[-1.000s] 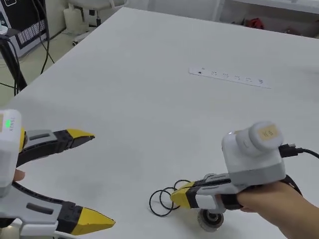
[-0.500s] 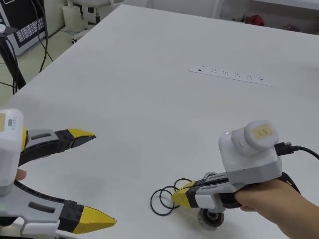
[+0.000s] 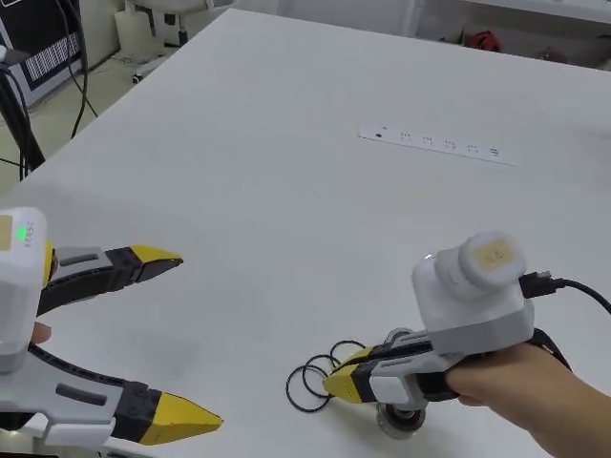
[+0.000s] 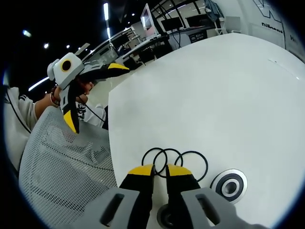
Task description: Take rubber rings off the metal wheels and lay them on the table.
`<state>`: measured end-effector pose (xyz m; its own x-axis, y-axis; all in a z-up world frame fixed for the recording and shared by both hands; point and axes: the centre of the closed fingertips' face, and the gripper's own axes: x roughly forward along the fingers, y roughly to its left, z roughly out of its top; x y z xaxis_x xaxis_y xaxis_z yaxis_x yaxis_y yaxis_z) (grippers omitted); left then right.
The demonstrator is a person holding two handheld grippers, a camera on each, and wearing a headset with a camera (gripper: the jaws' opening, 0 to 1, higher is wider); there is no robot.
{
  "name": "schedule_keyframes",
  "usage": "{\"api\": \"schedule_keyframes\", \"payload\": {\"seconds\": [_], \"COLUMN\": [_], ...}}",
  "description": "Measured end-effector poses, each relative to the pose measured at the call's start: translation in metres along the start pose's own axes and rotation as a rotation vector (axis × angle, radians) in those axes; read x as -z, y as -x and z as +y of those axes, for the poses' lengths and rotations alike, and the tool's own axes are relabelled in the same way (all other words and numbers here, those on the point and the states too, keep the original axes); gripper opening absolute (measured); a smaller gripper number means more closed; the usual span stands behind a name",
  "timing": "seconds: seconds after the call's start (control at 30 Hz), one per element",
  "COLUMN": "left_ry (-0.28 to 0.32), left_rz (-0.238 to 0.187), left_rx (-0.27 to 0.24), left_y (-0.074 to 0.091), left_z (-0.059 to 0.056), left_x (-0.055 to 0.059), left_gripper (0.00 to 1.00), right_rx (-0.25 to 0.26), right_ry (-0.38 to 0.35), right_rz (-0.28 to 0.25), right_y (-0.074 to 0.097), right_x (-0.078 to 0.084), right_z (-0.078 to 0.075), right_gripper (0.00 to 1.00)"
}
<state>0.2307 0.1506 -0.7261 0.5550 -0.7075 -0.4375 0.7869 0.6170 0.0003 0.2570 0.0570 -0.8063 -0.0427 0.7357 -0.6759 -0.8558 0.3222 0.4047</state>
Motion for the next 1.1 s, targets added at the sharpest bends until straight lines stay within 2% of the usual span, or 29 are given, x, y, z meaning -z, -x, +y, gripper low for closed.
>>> {"api": "schedule_keyframes", "payload": {"seconds": [0.27,0.67,1.1], "left_ry": [-0.008,-0.032,-0.059], "left_rz": [-0.004,-0.019,-0.021], "left_rx": [-0.008,-0.025,-0.015], "left_y": [0.001,0.001,-0.009], "left_z": [-0.001,-0.004,-0.008], "left_x": [-0.003,-0.017,-0.032], "left_gripper": [0.95,0.95,0.95], "right_rx": [0.020,0.059,0.088], "right_ry": [0.011,0.027,0.021], "right_rz": [-0.031,-0.098,-0.150], "right_y": [0.018,0.053,0.084], "right_x": [-0.004,-0.009,-0.001], "right_z": [-0.001,-0.007,-0.020], "right_gripper": [0.07,0.09,0.13]}}
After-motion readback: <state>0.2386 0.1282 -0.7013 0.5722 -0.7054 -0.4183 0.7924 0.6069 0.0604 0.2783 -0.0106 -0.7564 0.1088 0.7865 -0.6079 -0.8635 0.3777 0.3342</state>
